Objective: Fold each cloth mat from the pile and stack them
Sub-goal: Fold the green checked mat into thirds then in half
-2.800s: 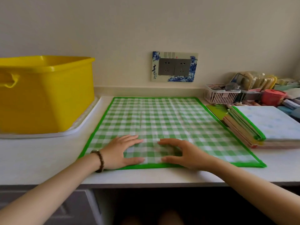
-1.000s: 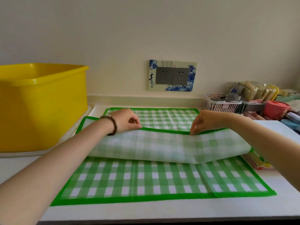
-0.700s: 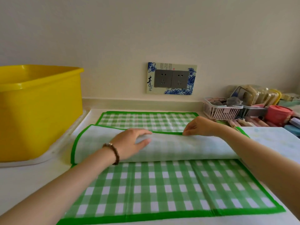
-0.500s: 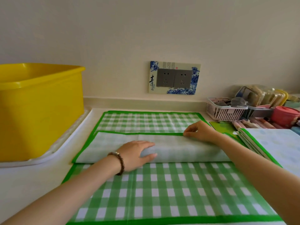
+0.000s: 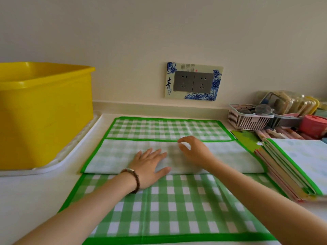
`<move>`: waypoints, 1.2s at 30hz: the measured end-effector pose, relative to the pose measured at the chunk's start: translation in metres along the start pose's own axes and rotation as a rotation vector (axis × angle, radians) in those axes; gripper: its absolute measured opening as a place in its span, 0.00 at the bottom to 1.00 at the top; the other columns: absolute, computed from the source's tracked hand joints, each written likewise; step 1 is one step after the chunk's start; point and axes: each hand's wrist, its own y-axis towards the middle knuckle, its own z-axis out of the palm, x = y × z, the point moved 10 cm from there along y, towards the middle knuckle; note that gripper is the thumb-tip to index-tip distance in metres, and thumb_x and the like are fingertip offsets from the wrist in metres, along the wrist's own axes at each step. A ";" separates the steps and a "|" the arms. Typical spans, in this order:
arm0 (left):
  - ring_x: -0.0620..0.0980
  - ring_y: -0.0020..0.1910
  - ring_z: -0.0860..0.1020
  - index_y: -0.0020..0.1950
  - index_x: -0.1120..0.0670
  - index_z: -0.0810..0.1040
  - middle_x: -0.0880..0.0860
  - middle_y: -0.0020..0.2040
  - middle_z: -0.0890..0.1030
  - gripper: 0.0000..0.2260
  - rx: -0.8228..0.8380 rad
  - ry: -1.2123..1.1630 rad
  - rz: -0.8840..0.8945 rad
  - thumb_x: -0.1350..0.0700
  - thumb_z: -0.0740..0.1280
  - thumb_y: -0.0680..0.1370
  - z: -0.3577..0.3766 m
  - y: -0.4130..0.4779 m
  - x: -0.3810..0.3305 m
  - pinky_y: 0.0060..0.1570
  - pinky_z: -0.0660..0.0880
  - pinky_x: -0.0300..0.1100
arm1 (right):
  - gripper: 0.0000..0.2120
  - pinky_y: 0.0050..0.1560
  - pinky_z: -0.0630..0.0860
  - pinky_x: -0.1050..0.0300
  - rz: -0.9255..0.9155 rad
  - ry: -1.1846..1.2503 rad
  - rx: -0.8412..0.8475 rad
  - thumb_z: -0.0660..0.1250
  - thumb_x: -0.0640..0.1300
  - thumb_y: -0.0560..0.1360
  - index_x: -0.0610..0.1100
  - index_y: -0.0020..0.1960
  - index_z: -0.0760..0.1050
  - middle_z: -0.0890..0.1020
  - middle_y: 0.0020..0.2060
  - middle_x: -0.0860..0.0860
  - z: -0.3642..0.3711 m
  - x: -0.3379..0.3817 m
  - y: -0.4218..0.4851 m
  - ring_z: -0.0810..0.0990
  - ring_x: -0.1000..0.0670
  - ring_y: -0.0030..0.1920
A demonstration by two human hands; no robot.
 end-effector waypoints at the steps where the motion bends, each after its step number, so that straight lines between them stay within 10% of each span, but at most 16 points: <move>1: 0.47 0.76 0.44 0.77 0.43 0.48 0.45 0.78 0.46 0.28 -0.003 0.001 -0.004 0.36 0.48 0.79 0.000 0.000 0.000 0.74 0.42 0.50 | 0.16 0.64 0.67 0.54 -0.014 -0.035 0.019 0.58 0.49 0.80 0.47 0.65 0.73 0.73 0.66 0.48 0.008 0.007 -0.003 0.72 0.47 0.65; 13: 0.47 0.76 0.42 0.77 0.44 0.45 0.44 0.77 0.43 0.28 0.003 0.059 -0.008 0.36 0.45 0.79 0.002 -0.002 0.000 0.74 0.40 0.52 | 0.23 0.75 0.43 0.49 0.048 -0.234 0.182 0.42 0.54 0.82 0.53 0.77 0.51 0.53 0.77 0.53 0.038 -0.012 -0.024 0.48 0.52 0.76; 26: 0.46 0.76 0.40 0.77 0.43 0.43 0.43 0.77 0.41 0.29 0.011 0.072 0.010 0.35 0.43 0.78 0.003 -0.004 0.001 0.74 0.40 0.54 | 0.27 0.76 0.44 0.50 0.358 -0.351 0.172 0.43 0.56 0.82 0.47 0.77 0.46 0.47 0.77 0.51 -0.046 -0.154 -0.063 0.46 0.49 0.77; 36: 0.47 0.76 0.41 0.77 0.43 0.44 0.44 0.77 0.42 0.31 0.010 0.064 0.001 0.33 0.44 0.77 0.002 -0.006 -0.001 0.74 0.41 0.54 | 0.26 0.76 0.44 0.48 0.256 -0.289 0.131 0.46 0.56 0.81 0.49 0.77 0.50 0.51 0.77 0.51 -0.042 -0.106 -0.060 0.48 0.51 0.77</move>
